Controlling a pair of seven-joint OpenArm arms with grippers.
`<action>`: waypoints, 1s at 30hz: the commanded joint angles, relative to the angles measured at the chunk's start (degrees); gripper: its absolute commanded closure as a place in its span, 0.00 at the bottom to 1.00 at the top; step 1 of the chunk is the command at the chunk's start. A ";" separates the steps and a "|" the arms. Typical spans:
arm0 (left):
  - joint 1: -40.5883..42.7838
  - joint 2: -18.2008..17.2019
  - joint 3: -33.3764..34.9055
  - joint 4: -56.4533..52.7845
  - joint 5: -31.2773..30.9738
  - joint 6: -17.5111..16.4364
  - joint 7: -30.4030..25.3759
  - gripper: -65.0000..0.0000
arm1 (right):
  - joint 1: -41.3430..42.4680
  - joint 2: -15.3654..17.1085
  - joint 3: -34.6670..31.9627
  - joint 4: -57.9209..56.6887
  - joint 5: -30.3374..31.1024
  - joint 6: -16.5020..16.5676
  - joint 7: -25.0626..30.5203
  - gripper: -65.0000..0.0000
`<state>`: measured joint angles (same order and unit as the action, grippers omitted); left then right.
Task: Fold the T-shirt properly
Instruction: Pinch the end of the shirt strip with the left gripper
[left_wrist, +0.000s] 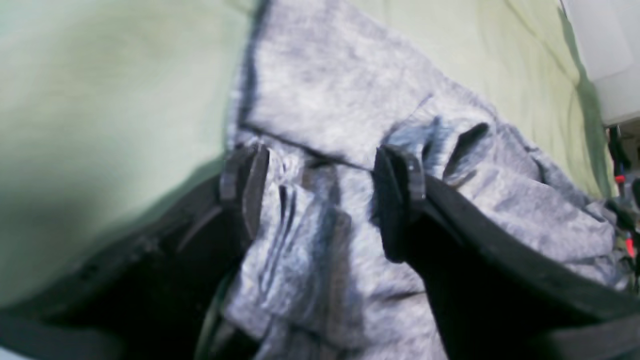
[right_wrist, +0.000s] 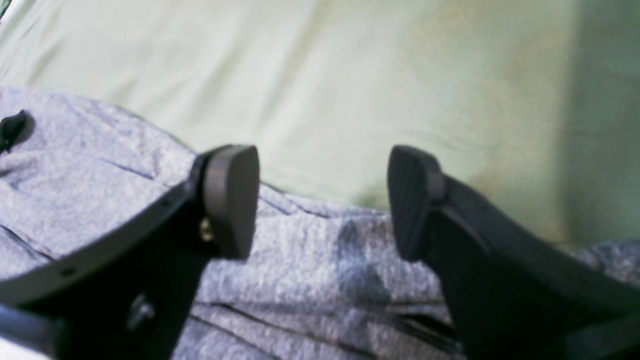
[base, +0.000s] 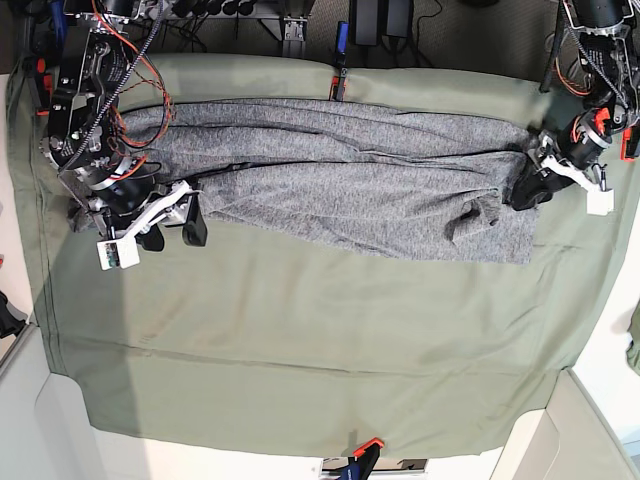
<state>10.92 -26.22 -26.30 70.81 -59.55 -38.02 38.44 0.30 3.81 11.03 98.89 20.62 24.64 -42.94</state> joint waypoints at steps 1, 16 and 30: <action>-0.44 -0.79 0.55 0.68 -0.61 -1.20 -0.59 0.45 | 0.76 0.31 0.11 1.05 0.85 0.24 0.85 0.38; -0.46 0.61 2.71 0.70 -5.64 -1.98 0.90 0.45 | 0.79 0.31 0.11 1.05 0.83 0.24 1.11 0.38; -0.61 0.63 2.71 0.70 -15.17 -1.98 6.51 0.45 | 0.76 0.31 0.11 1.05 0.85 0.24 1.09 0.38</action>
<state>10.79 -24.71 -23.31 70.81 -73.03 -39.07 45.45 0.30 3.84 11.03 98.89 20.58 24.64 -43.13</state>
